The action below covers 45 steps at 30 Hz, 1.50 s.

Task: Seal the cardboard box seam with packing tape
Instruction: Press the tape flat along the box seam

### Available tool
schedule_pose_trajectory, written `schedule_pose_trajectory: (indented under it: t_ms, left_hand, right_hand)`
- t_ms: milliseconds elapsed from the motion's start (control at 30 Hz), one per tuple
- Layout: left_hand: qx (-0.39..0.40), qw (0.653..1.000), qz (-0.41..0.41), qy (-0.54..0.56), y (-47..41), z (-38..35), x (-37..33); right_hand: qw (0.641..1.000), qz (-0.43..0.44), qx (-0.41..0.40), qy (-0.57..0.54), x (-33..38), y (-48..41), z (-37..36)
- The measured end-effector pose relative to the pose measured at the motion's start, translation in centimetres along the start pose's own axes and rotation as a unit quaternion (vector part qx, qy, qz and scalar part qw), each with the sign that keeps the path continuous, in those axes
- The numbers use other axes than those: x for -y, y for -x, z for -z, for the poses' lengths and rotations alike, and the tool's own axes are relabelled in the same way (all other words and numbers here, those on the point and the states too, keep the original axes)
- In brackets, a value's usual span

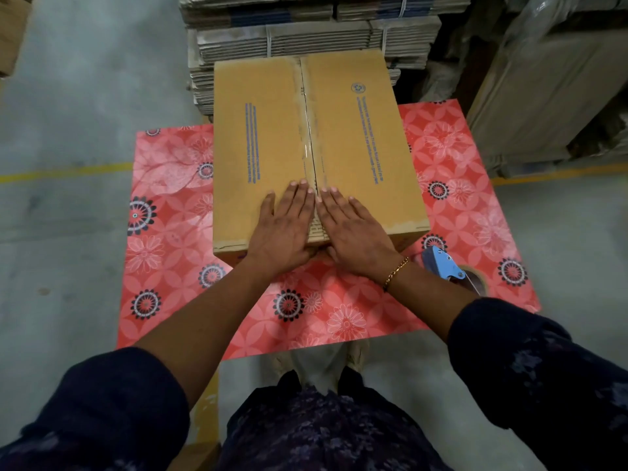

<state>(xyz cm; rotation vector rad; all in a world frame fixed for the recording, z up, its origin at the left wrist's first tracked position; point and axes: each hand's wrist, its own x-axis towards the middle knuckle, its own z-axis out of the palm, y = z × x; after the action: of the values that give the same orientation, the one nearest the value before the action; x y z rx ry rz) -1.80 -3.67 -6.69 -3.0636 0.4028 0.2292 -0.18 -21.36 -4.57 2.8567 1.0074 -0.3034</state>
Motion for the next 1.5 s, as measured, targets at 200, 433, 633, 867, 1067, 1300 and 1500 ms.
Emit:
schedule_pose_trajectory:
  t_ms: [200, 433, 633, 867, 1067, 1300, 1500]
  left_hand:
    - [0.0, 1.0, 0.001, 0.007, 0.1, 0.2, 0.0]
    - [0.008, 1.0, 0.002, 0.001, 0.3, 0.8, -0.2]
    - [-0.001, 1.0, -0.001, 0.005, 0.4, 1.1, 0.0]
    - [-0.027, 0.998, -0.025, -0.043, 1.6, 1.0, -0.1]
    - [-0.043, 0.998, -0.012, -0.044, 1.4, 0.1, -0.4]
    - [-0.001, 0.998, -0.014, -0.06, 1.4, 0.6, -0.6]
    - [0.019, 0.998, -0.016, -0.053, 1.5, 1.3, -0.6]
  right_hand:
    - [0.997, 0.025, -0.074, -0.001, -0.3, 1.1, -1.1]
    - [0.985, 0.068, -0.16, -0.016, -0.7, 2.4, -1.6]
    - [0.971, 0.06, -0.213, -0.084, -1.8, 3.2, -0.4]
    - [0.997, 0.003, -0.08, -0.003, -3.2, 2.1, -0.9]
    - [0.994, -0.03, -0.1, 0.011, -2.0, 1.6, -2.5]
    - [0.996, -0.02, -0.092, 0.006, -2.0, 1.6, -2.4]
    - [0.997, 0.0, -0.076, -0.033, -2.4, 2.4, -1.0]
